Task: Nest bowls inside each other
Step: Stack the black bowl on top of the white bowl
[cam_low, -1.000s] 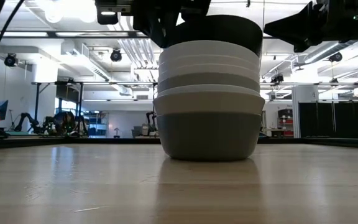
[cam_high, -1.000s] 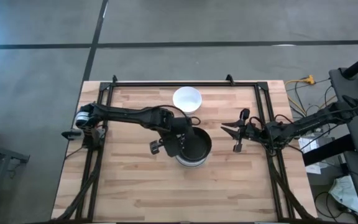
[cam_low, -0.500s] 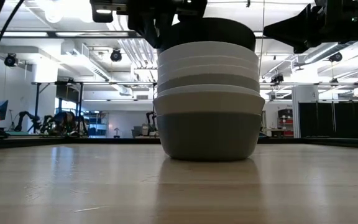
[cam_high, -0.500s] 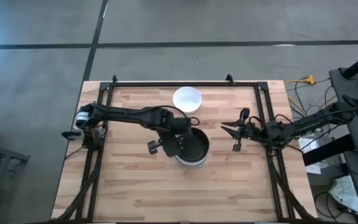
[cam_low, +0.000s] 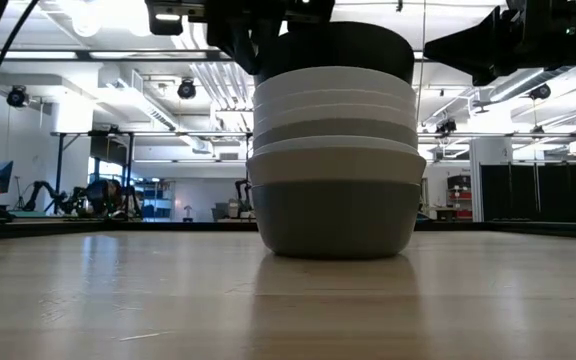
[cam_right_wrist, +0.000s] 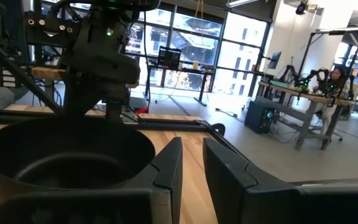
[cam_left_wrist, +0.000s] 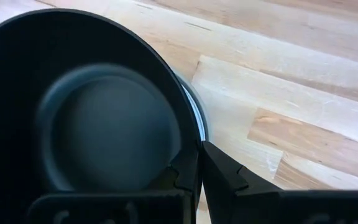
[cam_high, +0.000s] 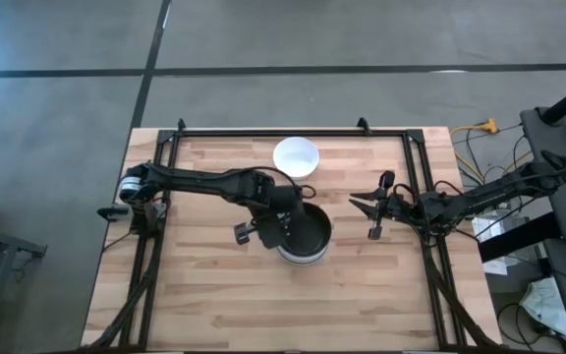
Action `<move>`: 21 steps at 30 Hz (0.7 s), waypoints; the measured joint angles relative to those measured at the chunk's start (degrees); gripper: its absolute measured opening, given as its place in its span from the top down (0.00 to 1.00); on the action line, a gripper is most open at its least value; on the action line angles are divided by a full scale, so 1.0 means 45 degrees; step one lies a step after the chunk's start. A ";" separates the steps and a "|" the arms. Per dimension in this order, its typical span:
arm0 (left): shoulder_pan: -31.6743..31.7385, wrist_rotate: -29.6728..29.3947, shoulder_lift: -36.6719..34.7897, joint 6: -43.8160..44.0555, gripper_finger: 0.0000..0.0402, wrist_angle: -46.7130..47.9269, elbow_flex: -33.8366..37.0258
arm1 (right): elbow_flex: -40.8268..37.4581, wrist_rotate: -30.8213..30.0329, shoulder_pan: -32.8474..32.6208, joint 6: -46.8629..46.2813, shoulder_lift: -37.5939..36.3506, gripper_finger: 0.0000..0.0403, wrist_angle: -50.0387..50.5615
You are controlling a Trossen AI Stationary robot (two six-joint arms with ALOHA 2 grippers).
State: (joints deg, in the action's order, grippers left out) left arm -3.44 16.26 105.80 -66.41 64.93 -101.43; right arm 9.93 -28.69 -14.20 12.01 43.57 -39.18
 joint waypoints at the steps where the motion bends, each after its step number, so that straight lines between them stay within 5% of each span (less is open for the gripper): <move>1: 0.0000 0.0045 0.0000 0.0000 1.00 -0.0004 0.0017 | 0.0000 0.0000 0.0000 0.0000 0.0000 0.85 0.0000; 17: 0.0000 0.0132 0.0053 0.0098 1.00 -0.0334 0.0166 | 0.0000 0.0005 0.0000 0.0000 0.0000 0.85 -0.0005; 21: -0.0005 -0.0023 0.0170 0.1733 1.00 -0.1158 0.0181 | 0.0000 0.0010 0.0000 -0.0005 0.0000 0.85 -0.0005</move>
State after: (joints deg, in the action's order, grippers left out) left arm -3.46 16.16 106.56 -58.61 59.72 -100.62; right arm 9.93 -28.64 -14.20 11.99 43.57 -39.20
